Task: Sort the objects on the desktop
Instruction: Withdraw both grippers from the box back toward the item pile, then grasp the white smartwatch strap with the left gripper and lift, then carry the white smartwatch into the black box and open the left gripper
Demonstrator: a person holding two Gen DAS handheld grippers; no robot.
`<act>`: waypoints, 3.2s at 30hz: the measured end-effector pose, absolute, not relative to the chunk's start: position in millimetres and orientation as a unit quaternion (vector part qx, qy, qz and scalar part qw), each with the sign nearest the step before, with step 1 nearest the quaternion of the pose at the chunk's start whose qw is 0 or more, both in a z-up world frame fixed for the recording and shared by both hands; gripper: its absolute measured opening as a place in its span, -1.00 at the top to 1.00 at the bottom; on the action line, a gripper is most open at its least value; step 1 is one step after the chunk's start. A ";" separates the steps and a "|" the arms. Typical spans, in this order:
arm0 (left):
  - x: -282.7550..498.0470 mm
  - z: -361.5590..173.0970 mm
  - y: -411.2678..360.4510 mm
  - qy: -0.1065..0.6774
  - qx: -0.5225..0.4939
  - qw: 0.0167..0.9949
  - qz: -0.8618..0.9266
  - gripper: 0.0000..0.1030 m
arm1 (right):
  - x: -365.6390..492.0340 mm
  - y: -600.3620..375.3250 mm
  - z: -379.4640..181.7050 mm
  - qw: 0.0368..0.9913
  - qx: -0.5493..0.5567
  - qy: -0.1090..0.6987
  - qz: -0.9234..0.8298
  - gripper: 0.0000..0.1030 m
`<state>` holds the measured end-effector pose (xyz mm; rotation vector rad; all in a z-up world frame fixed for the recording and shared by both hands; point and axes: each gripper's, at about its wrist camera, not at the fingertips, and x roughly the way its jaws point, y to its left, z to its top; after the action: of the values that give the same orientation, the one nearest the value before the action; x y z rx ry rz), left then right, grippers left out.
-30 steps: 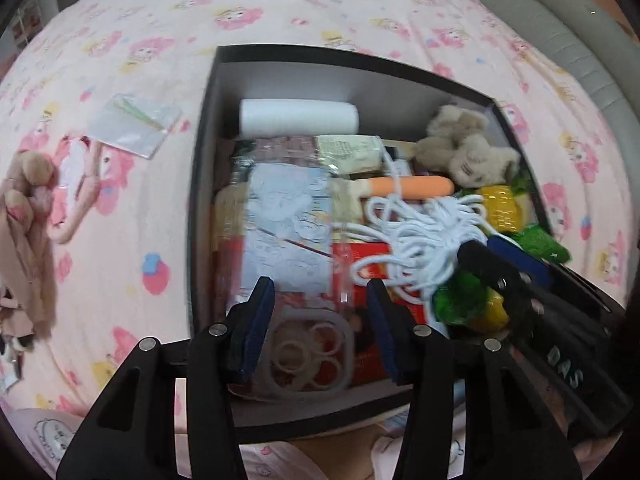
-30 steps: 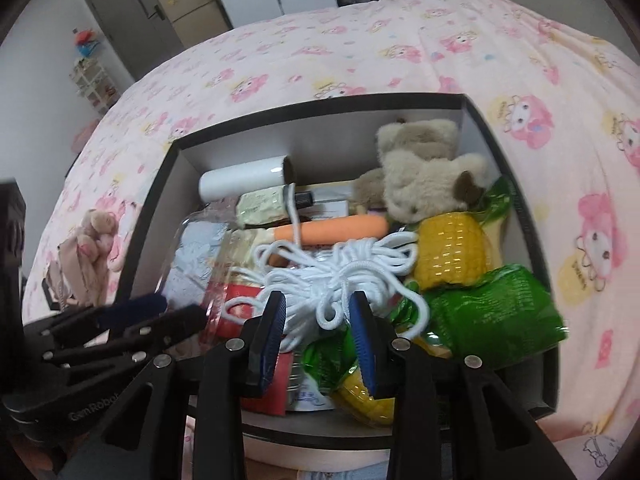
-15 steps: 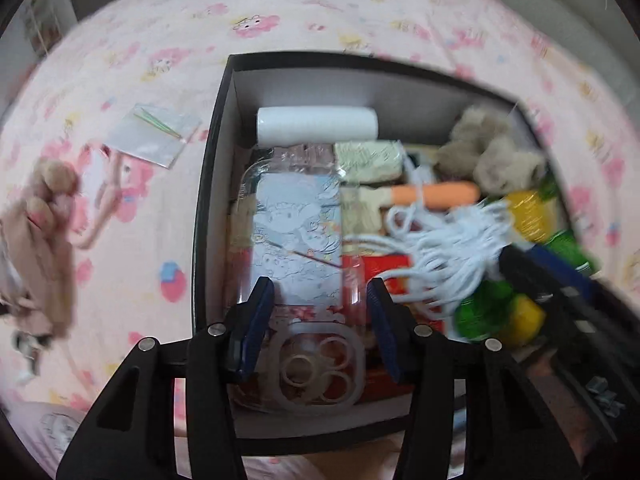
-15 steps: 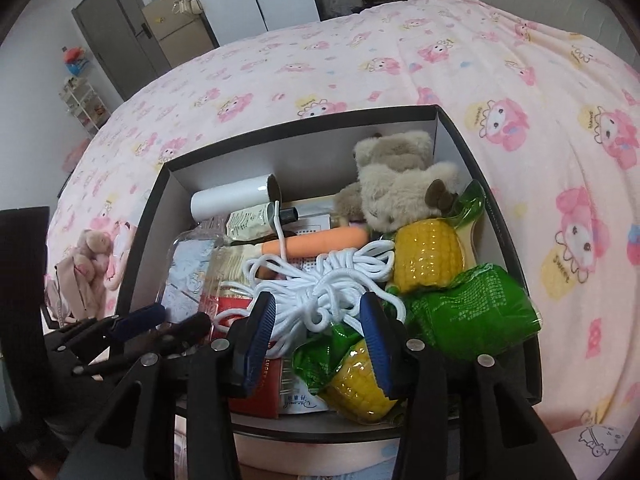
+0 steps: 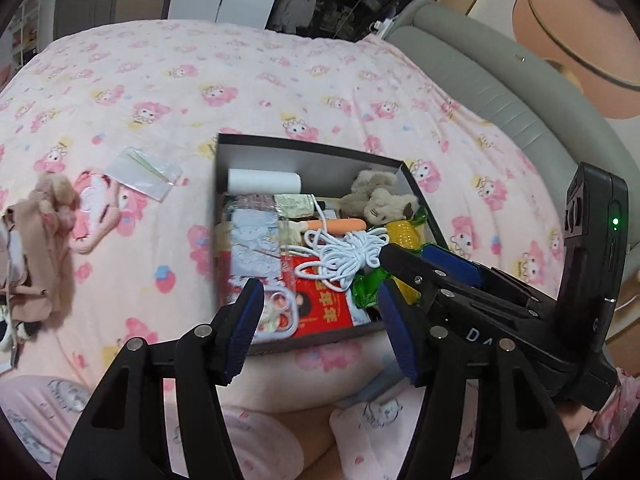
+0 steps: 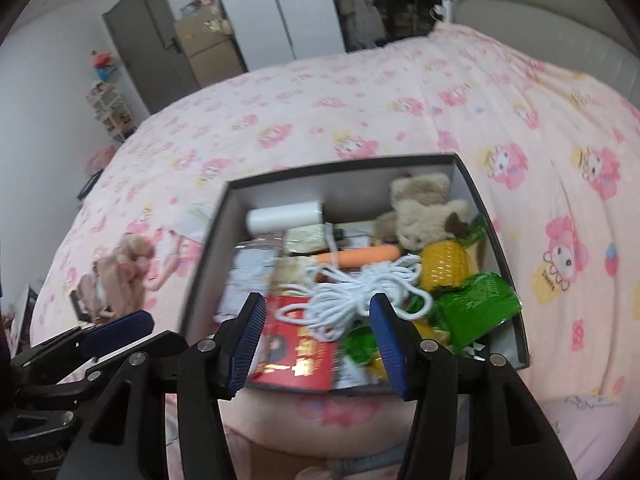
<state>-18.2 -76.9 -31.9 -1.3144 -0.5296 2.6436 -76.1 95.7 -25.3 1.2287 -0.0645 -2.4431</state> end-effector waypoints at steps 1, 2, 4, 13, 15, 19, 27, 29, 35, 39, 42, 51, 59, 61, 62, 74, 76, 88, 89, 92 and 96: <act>-11.5 -29.6 -84.5 -0.177 -0.437 0.067 0.879 -0.18 | -71.3 90.1 -21.4 0.211 0.437 -0.023 -0.874 0.02; -5.2 -28.9 -92.7 -0.180 -0.435 0.061 0.880 -0.18 | -67.3 83.2 -18.5 0.217 0.436 -0.021 -0.873 0.02; 9.3 -27.3 -110.3 -0.189 -0.430 0.049 0.881 -0.15 | -59.9 66.4 -15.3 0.230 0.435 -0.016 -0.871 0.03; 73.8 -46.6 -209.4 -0.240 -0.424 -0.047 0.872 -0.09 | -30.8 -46.0 -39.8 0.313 0.478 0.004 -0.821 0.03; 85.6 -51.8 -232.7 -0.251 -0.421 -0.069 0.869 -0.09 | -25.6 -71.6 -47.1 0.333 0.489 0.009 -0.806 0.03; 105.4 -64.1 -274.2 -0.276 -0.418 -0.105 0.859 -0.09 | -13.3 -116.1 -65.1 0.377 0.505 0.037 -0.776 0.03; 117.3 -114.5 -339.2 -0.318 -0.439 -0.148 0.827 -0.09 | -13.7 -155.5 -82.9 0.402 0.522 0.044 -0.751 0.03; 124.8 -125.9 -352.4 -0.325 -0.444 -0.160 0.820 -0.09 | -12.6 -164.1 -79.4 0.402 0.519 0.054 -0.753 0.02; 164.2 -160.9 -395.8 -0.417 -0.423 -0.183 0.783 -0.09 | -14.2 -198.8 -88.4 0.424 0.533 0.089 -0.726 0.00; 175.2 -176.2 -402.8 -0.436 -0.426 -0.161 0.776 -0.11 | -17.5 -227.3 -104.4 0.460 0.563 0.102 -0.680 0.00; 186.2 -192.1 -412.3 -0.474 -0.407 -0.170 0.762 -0.12 | -20.7 -250.6 -110.6 0.463 0.575 0.109 -0.665 0.00; 205.7 -220.3 -446.2 -0.559 -0.321 -0.220 0.732 -0.05 | -46.6 -310.6 -143.4 0.428 0.627 0.094 -0.645 0.06; 196.6 -184.0 -437.2 -0.497 -0.326 -0.238 0.768 0.91 | -42.5 -280.9 -132.3 0.443 0.608 0.058 -0.656 0.89; 199.3 -166.7 -433.1 -0.468 -0.328 -0.228 0.788 0.91 | -38.8 -264.5 -117.9 0.443 0.592 0.051 -0.672 0.90; 196.2 -152.4 -426.0 -0.452 -0.324 -0.216 0.802 0.91 | -37.2 -255.3 -110.6 0.444 0.584 0.045 -0.678 0.90; 106.6 -52.1 -341.9 -0.331 -0.332 -0.142 0.872 0.93 | -40.2 -175.4 -77.7 0.444 0.564 -0.025 -0.696 0.93; 93.3 -34.6 -313.5 -0.307 -0.336 -0.116 0.883 0.93 | -38.0 -161.4 -74.6 0.440 0.564 -0.032 -0.698 0.93; -14.7 67.7 -95.8 -0.185 -0.321 0.088 0.925 0.94 | -80.9 17.1 4.4 0.378 0.470 -0.184 -0.776 0.89; -23.0 73.1 -77.9 -0.179 -0.317 0.105 0.925 0.94 | -86.3 38.1 11.3 0.365 0.459 -0.194 -0.787 0.89; -45.4 81.1 -37.7 -0.170 -0.295 0.122 0.932 0.94 | -101.4 91.4 27.7 0.330 0.428 -0.193 -0.819 0.88; -79.2 60.4 -18.7 -0.217 -0.305 0.142 0.917 0.94 | -126.0 146.5 27.0 0.288 0.418 -0.167 -0.845 0.88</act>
<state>-79.2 -18.7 60.4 -0.8795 -0.6256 2.6460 -126.0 146.5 27.0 1.1159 -0.4466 -2.2579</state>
